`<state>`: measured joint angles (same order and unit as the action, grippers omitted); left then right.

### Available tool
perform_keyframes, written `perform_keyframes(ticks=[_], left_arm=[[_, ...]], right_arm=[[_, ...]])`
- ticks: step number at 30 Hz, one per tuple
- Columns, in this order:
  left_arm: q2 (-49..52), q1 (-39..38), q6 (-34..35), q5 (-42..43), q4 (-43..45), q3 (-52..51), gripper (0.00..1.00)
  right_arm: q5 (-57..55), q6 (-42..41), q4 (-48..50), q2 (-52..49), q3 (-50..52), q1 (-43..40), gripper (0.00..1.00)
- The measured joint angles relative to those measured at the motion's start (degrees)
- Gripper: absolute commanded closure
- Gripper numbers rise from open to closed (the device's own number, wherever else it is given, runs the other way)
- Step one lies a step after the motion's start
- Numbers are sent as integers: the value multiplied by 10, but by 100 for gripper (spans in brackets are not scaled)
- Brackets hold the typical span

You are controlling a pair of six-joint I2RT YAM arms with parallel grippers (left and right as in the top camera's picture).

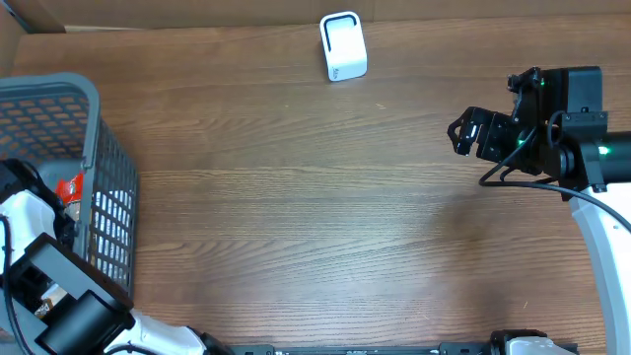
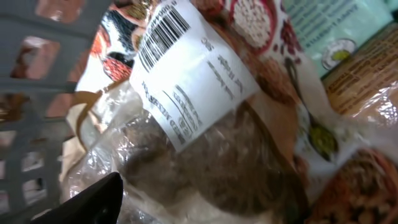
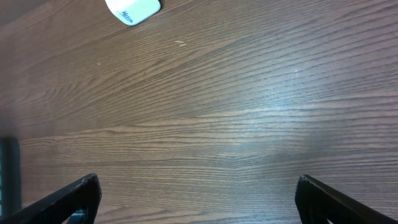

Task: Scan the item barcode
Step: 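Lower the left gripper into the basket and grasp the clear bag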

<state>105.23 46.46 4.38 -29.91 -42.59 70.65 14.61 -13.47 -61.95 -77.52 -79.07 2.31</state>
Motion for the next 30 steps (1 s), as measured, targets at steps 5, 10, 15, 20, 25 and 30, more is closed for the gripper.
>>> perform_keyframes(ticks=[5,10,15,20,25,30], left_arm=[[16,-4,14,-51,16,4,28],[31,-4,22,-75,33,7,64],[45,-4,27,-85,33,8,96],[51,-7,28,-96,10,13,96],[65,-27,30,-99,-55,50,96],[68,-66,30,-30,-128,151,96]], right_arm=[[0,0,0,0,0,0,0],[0,0,0,0,0,0,0],[0,0,0,0,0,0,0],[0,0,0,0,0,0,0],[0,0,0,0,0,0,0],[0,0,0,0,0,0,0]])
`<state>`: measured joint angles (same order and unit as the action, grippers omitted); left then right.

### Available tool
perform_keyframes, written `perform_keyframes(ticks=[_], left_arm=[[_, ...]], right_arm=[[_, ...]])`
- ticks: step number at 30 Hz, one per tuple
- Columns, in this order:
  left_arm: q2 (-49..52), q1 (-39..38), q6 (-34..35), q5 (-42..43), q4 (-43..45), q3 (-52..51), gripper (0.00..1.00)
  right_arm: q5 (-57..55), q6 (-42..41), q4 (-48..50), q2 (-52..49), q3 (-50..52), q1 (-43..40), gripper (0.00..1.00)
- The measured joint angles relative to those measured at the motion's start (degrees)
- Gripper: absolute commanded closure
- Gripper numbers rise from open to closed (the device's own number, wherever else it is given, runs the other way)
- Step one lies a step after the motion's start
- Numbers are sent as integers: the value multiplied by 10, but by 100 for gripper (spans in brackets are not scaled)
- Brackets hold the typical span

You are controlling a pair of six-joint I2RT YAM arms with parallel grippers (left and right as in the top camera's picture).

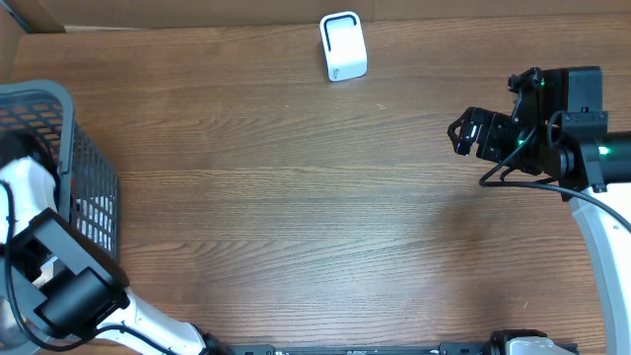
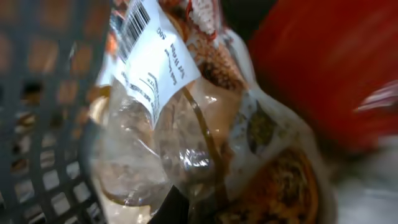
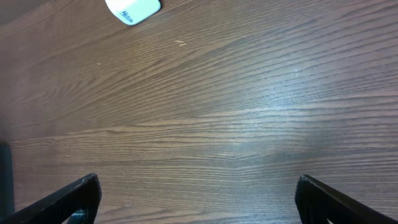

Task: Scan the item barcode
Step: 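Lower the left gripper into the basket and grasp the clear bag, then lift the clear bag out and place it on the table centre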

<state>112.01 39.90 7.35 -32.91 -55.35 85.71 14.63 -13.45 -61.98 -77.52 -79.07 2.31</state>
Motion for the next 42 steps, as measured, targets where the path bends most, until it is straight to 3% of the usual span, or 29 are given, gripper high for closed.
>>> perform_keyframes(ticks=[11,22,25,32,37,42], left_arm=[[-68,-42,0,150,-103,237,96],[-271,-71,-5,250,-109,257,96],[-317,-125,-13,266,-109,257,96],[-361,-356,-19,227,-132,263,96],[-302,-505,-1,190,-168,263,96],[-195,-601,7,171,-156,236,96]], right_arm=[[0,0,0,0,0,0,0],[0,0,0,0,0,0,0],[0,0,0,0,0,0,0],[0,0,0,0,0,0,0],[0,0,0,0,0,0,0],[0,0,0,0,0,0,0]])
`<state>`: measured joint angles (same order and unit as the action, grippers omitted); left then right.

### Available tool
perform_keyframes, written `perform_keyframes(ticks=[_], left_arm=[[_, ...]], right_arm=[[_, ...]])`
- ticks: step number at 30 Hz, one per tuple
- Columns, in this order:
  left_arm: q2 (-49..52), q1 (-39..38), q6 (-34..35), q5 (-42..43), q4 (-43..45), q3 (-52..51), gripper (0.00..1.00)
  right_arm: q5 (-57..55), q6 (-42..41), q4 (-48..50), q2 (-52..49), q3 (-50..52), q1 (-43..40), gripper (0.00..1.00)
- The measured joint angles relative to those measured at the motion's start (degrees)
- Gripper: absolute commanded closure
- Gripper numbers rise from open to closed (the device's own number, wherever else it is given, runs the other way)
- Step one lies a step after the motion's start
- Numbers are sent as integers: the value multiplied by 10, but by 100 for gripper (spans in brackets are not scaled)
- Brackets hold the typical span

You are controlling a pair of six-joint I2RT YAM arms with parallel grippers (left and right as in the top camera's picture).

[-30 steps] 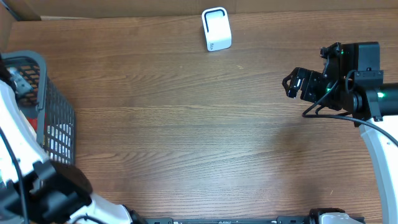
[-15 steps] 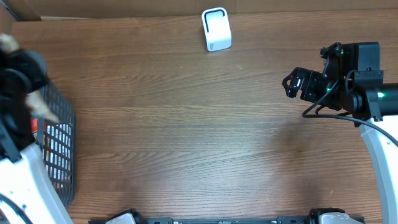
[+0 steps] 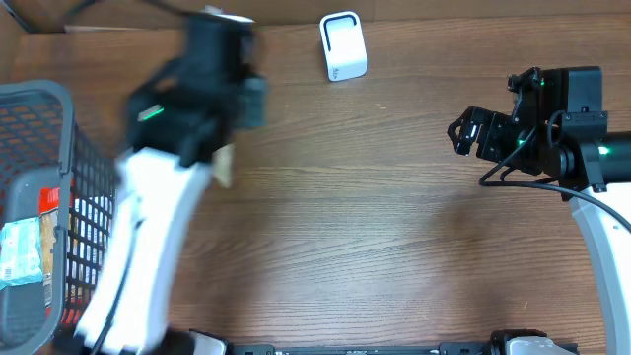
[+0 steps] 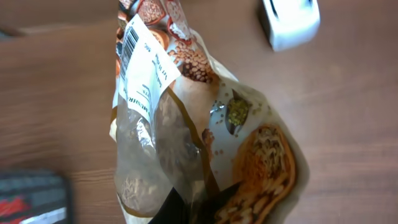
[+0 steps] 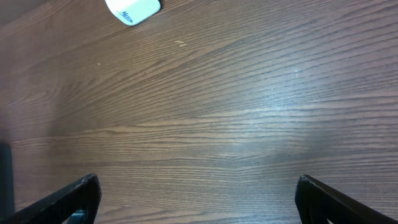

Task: Scan the item barcode
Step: 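Lift the clear bag out and place it on the table centre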

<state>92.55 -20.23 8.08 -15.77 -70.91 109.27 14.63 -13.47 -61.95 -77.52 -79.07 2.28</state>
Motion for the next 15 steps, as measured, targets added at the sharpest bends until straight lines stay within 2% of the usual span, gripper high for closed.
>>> perform_keyframes(ticks=[6,8,9,15], left_arm=[[161,-85,6,-22,49,-51,96],[202,-103,7,-26,67,-51,91],[219,-110,8,-25,73,-51,79],[257,-127,33,-11,88,-56,26]], right_arm=[[0,0,0,0,0,0,0],[0,0,0,0,0,0,0],[0,0,1,0,0,0,0],[0,0,0,0,0,0,0]])
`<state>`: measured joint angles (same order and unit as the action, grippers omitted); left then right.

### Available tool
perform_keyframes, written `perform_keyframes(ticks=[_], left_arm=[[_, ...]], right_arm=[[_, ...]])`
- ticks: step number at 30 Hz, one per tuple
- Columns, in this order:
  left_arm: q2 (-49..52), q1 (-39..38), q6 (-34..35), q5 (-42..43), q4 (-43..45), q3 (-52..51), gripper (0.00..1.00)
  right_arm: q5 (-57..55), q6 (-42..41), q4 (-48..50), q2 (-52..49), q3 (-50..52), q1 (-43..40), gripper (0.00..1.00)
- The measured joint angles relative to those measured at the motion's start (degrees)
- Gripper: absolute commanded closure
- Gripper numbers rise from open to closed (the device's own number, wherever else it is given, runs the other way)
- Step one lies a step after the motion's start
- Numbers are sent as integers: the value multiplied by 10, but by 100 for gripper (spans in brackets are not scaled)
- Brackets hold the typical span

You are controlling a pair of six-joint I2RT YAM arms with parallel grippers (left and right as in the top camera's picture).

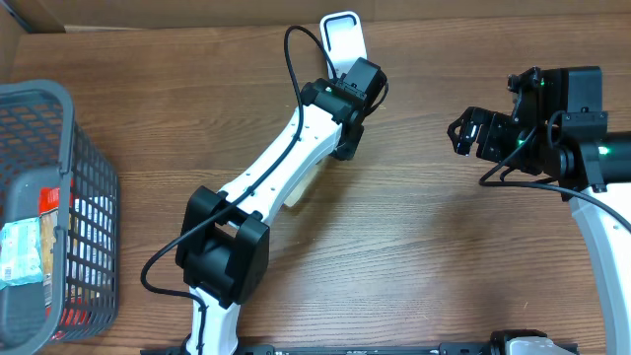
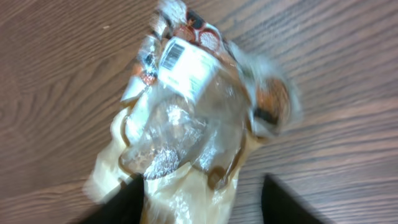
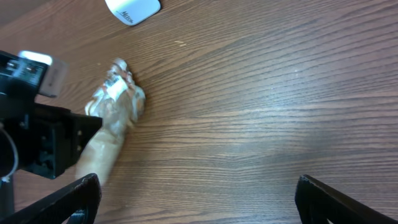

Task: Scan the item barcode
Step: 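Lift the clear bag out and place it on the table centre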

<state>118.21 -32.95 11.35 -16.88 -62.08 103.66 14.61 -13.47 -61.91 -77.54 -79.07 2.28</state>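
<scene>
A clear and tan bag of grains (image 2: pixel 193 118) lies on the wooden table, its white barcode label (image 2: pixel 186 65) facing up. My left gripper (image 2: pixel 205 208) is open, and the bag's tan lower end lies between its spread fingers. In the overhead view my left arm covers most of the bag, leaving only a pale end (image 1: pixel 301 187) showing. The white scanner (image 1: pixel 341 39) stands at the far edge, just beyond the left wrist. From the right wrist view the bag (image 3: pixel 115 102) lies below the scanner (image 3: pixel 132 7). My right gripper (image 3: pixel 199 199) is open and holds nothing.
A grey mesh basket (image 1: pixel 84 99) sits at the left edge with a red pack and a blue pack inside. My left arm (image 1: pixel 266 177) stretches diagonally across the table's middle. My right arm (image 1: pixel 552 128) stays at the right edge.
My left gripper was shut on the bag, holding it up left of the scanner. It is now open close to the scanner, with the bag lying on the table. The right arm is unchanged.
My left gripper was down in the basket over the bag. Then it was shut on the bag inside the basket. Later it held the bag over the table near the scanner. Now the bag lies on the table by the scanner, between open fingers.
</scene>
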Motion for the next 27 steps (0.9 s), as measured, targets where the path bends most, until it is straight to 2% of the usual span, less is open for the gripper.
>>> perform_keyframes(ticks=[5,8,12,17,23,27], left_arm=[[0,8,8,19,-42,52,20],[-6,23,17,24,-88,132,17],[-35,68,37,30,-174,252,18],[-141,185,68,30,-248,328,20],[-255,384,81,29,-341,342,19],[-278,521,66,53,-346,333,19]], right_arm=[[0,0,0,0,0,0,0],[0,0,0,0,0,0,0],[0,0,0,0,0,0,0],[0,0,0,0,0,0,0],[0,0,0,0,0,0,0],[0,0,0,0,0,0,0]])
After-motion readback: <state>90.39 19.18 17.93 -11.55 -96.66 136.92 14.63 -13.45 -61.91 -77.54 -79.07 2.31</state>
